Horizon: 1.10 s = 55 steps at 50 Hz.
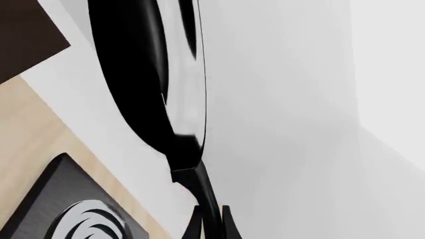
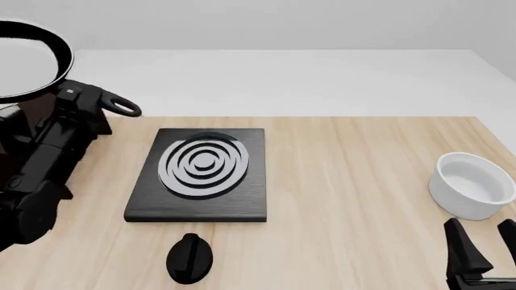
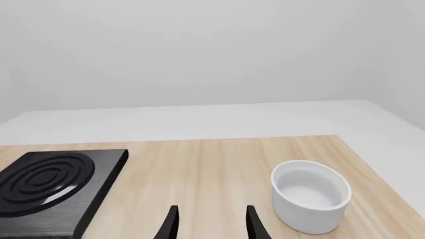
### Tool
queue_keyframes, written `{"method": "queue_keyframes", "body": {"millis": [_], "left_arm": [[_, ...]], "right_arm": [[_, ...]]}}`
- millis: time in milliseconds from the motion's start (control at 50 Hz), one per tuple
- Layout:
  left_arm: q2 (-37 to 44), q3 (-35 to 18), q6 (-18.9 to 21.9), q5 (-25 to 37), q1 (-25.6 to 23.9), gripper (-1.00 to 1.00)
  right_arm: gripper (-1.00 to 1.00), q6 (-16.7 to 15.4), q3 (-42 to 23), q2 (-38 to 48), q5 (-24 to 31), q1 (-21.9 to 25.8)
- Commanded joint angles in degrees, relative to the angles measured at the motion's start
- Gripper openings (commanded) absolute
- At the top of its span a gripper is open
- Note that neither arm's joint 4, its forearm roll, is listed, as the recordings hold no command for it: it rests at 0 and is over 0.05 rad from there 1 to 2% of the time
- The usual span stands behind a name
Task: Put the frying pan on top of the cabinet.
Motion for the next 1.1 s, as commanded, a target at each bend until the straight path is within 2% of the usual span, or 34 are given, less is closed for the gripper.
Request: {"method": "queue_keyframes", "body": {"millis": [20, 580, 840, 920, 1100], "left_arm": [[2.56, -1.54, -3.21, -2.42, 3.87, -1.0], [11.5, -4.09, -5.03, -5.22, 5.8, -1.0], [14.7, -5.58, -4.53, -6.16, 5.95, -1.0], [14.61, -6.47, -3.13, -5.69, 6.08, -1.0], [17.07, -7.96, -4.05, -6.73, 7.06, -1.0]], "right_arm": [[1.0, -0.28, 0.0, -0.01, 0.13, 0.23], [1.0, -0.44, 0.0, 0.0, 0.46, 0.35], [1.0, -0.54, 0.0, 0.0, 0.62, 0.5], [1.0, -0.57, 0.0, 0.0, 0.7, 0.5], [1.0, -1.33, 0.0, 0.02, 1.08, 1.6]]}}
